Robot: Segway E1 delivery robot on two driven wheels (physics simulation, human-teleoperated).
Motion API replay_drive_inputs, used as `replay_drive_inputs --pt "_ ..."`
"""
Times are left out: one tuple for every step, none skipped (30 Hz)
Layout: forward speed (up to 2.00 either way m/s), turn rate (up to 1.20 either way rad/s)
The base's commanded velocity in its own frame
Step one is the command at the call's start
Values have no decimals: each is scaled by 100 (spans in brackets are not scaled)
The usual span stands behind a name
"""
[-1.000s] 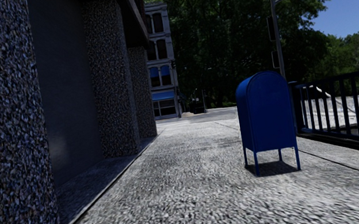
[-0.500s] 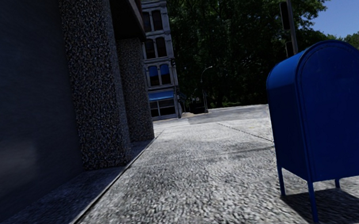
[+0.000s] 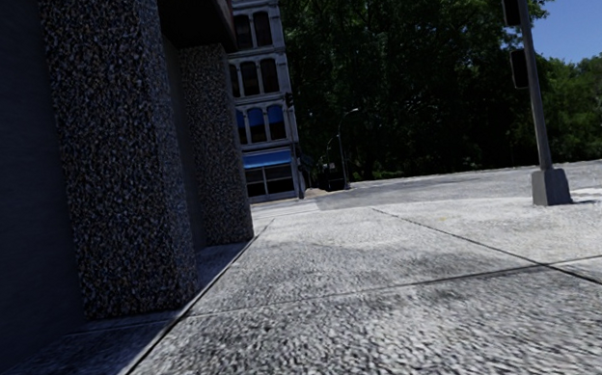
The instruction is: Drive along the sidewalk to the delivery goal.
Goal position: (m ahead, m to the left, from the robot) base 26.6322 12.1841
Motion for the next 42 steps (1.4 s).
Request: replay_drive_inputs --pt "200 0" --pt "200 0" --pt "200 0" --pt "200 0" --pt "200 0" --pt "200 0" --pt "200 0" --pt "200 0" --pt "200 0" --pt "200 0" --pt "200 0" --pt "200 0" --pt "200 0" --pt "200 0" --pt "200 0" --pt "200 0" --pt "200 0" --pt "200 0" --pt "200 0" --pt "200 0" --pt "200 0" --pt "200 0" --pt "200 0" --pt "200 0" --pt "200 0" --pt "200 0" --pt "200 0" --pt "200 0" --pt "200 0" --pt "200 0" --pt "200 0" --pt "200 0" --pt "200 0" --pt "200 0" --pt "200 0" --pt "200 0" --pt "200 0" --pt "200 0" --pt "200 0" --pt "200 0" --pt "200 0" --pt "200 0"
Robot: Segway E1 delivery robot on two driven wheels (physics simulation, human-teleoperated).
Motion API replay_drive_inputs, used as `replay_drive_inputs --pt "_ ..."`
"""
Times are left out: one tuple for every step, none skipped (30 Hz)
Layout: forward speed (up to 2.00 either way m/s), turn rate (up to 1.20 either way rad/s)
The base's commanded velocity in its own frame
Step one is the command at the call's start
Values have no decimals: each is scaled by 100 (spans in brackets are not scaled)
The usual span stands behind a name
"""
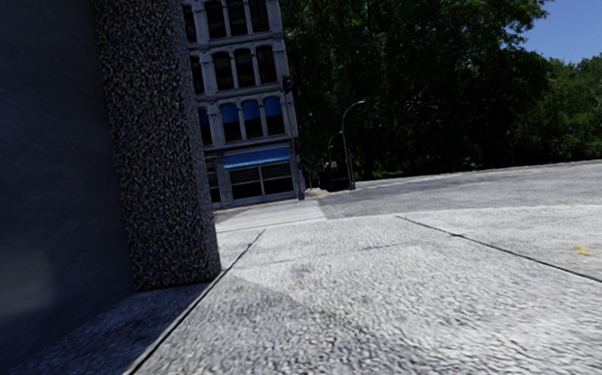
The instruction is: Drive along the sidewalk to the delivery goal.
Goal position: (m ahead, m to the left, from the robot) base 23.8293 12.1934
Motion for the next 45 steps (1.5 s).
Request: replay_drive_inputs --pt "200 0" --pt "200 0" --pt "200 0" --pt "200 0" --pt "200 0" --pt "200 0" --pt "200 0" --pt "200 0" --pt "200 0" --pt "200 0" --pt "200 0" --pt "200 0" --pt "200 0" --pt "200 0" --pt "200 0" --pt "200 0" --pt "200 0" --pt "200 0" --pt "200 0" --pt "200 0" --pt "200 0" --pt "200 0" --pt "200 0" --pt "200 3" --pt "200 16" --pt "200 23" --pt "200 25" --pt "200 25" --pt "200 25" --pt "200 26" --pt "200 26" --pt "200 26" --pt "200 26" --pt "200 26" --pt "200 26" --pt "200 26" --pt "200 26" --pt "200 26" --pt "200 26" --pt "200 26" --pt "200 29" --pt "200 33" --pt "200 34" --pt "200 35" --pt "200 35"
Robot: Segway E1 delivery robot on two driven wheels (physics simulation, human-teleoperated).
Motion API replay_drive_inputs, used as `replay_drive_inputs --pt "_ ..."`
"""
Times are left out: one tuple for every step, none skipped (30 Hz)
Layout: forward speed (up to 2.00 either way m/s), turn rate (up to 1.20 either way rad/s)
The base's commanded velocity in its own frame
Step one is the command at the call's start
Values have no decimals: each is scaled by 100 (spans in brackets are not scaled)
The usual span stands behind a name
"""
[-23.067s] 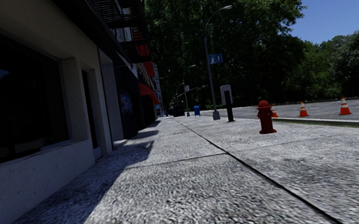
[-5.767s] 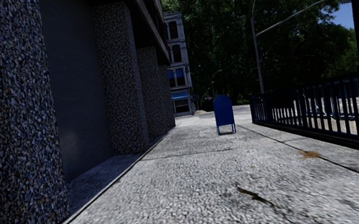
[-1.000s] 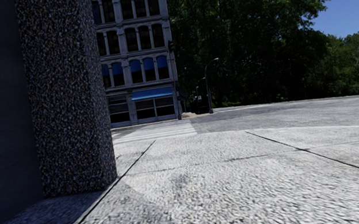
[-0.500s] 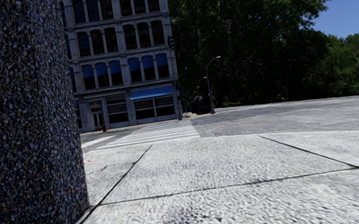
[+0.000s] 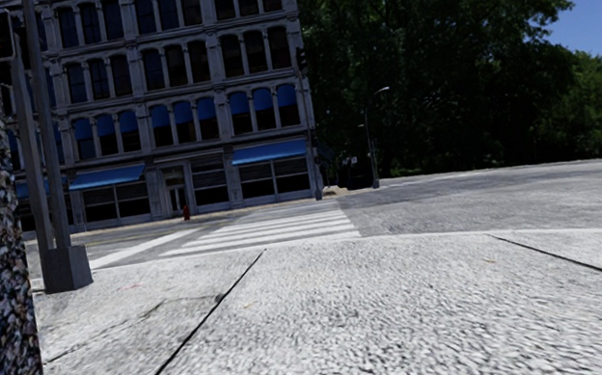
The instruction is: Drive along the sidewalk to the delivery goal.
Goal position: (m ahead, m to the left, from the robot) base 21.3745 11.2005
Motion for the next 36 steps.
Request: replay_drive_inputs --pt "200 35" --pt "200 35" --pt "200 35" --pt "200 35" --pt "200 35" --pt "200 35" --pt "200 35" --pt "200 36" --pt "200 36" --pt "200 36" --pt "200 34" --pt "200 22" --pt "200 10" --pt "200 2" --pt "200 0" --pt "200 0" --pt "200 0" --pt "200 0" --pt "200 0" --pt "200 0" --pt "200 0" --pt "200 0" --pt "200 0" --pt "200 0" --pt "200 0" --pt "200 0" --pt "200 0" --pt "200 0" --pt "200 0" --pt "200 0" --pt "200 0" --pt "200 0" --pt "200 0" --pt "200 0" --pt "200 0" --pt "200 0"
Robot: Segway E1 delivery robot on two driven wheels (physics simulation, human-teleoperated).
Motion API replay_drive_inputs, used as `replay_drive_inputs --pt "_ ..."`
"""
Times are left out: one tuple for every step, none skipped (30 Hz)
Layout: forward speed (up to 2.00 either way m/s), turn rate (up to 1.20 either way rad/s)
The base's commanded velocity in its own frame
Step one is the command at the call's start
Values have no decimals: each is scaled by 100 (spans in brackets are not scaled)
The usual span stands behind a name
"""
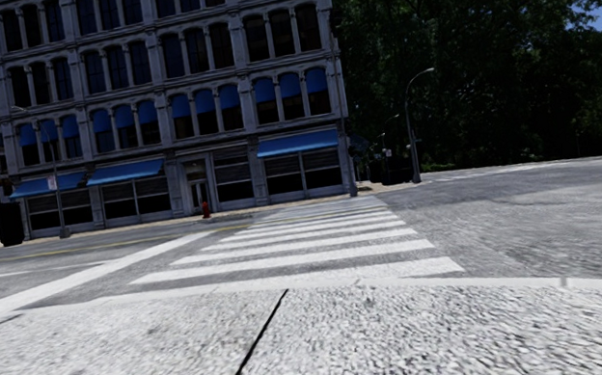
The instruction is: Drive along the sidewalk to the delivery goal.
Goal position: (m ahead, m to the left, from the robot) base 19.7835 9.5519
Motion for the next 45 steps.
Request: replay_drive_inputs --pt "200 0" --pt "200 0" --pt "200 0" --pt "200 0" --pt "200 0" --pt "200 0" --pt "200 0" --pt "200 0" --pt "200 0" --pt "200 0" --pt "200 0" --pt "200 0" --pt "200 0" --pt "200 0" --pt "200 0" --pt "200 0" --pt "200 0" --pt "200 0" --pt "200 0" --pt "200 0" --pt "200 0" --pt "200 0" --pt "200 0" --pt "200 -1" --pt "200 -2" --pt "200 -5" --pt "200 -10" --pt "200 -21" --pt "200 -24" --pt "200 -25" --pt "200 -25" --pt "200 -25" --pt "200 -25" --pt "200 -25" --pt "200 -28" --pt "200 -38" --pt "200 -43" --pt "200 -43" --pt "200 -44" --pt "200 -44" --pt "200 -44" --pt "200 -36" --pt "200 -36" --pt "200 0" --pt "200 0"
